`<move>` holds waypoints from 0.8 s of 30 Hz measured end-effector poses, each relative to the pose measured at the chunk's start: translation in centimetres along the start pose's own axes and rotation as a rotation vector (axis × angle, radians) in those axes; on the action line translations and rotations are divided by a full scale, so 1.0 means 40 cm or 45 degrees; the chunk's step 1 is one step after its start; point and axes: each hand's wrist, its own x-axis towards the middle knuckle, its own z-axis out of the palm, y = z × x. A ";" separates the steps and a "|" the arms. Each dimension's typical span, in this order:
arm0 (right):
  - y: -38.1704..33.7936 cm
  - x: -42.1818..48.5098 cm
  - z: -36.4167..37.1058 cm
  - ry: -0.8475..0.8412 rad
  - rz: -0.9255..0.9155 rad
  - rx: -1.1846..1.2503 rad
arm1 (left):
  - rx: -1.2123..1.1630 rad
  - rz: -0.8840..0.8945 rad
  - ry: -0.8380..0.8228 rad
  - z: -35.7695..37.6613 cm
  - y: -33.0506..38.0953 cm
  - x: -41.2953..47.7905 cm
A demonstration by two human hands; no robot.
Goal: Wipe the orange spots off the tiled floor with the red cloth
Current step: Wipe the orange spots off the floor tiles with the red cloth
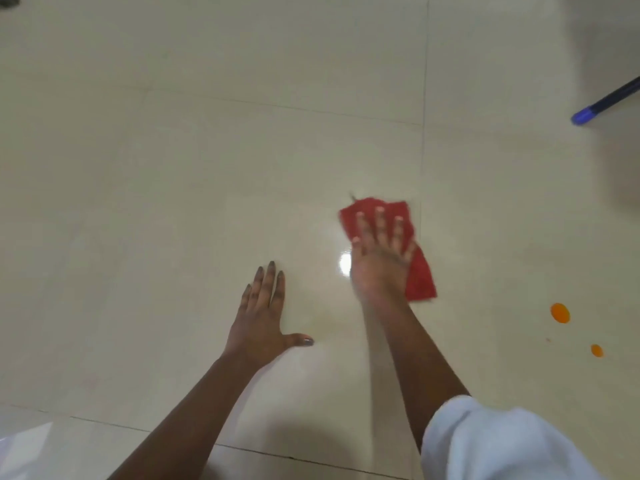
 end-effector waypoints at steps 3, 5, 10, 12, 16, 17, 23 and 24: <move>0.105 -0.161 0.019 0.184 0.411 0.075 | 0.021 -0.017 -0.012 0.003 -0.001 -0.008; 0.039 -0.309 0.046 0.167 0.334 0.106 | 0.001 0.057 0.018 0.002 -0.002 -0.015; -0.004 -0.242 0.033 0.067 -0.233 -0.004 | -0.010 0.309 -0.021 0.022 0.040 -0.015; 0.111 -0.183 0.016 0.083 0.007 -0.014 | 0.051 0.284 -0.006 0.040 0.054 -0.010; 0.160 -0.375 0.047 0.179 0.399 0.087 | 0.104 0.203 -0.091 0.045 0.085 -0.018; 0.115 -0.443 0.053 0.113 0.349 0.123 | 0.110 0.218 -0.107 0.041 0.095 -0.023; 0.166 -0.308 -0.001 0.090 0.172 0.051 | 0.121 0.438 -0.141 0.022 0.187 0.004; 0.214 -0.295 -0.011 0.042 0.274 0.062 | 0.125 0.465 -0.144 0.025 0.201 0.007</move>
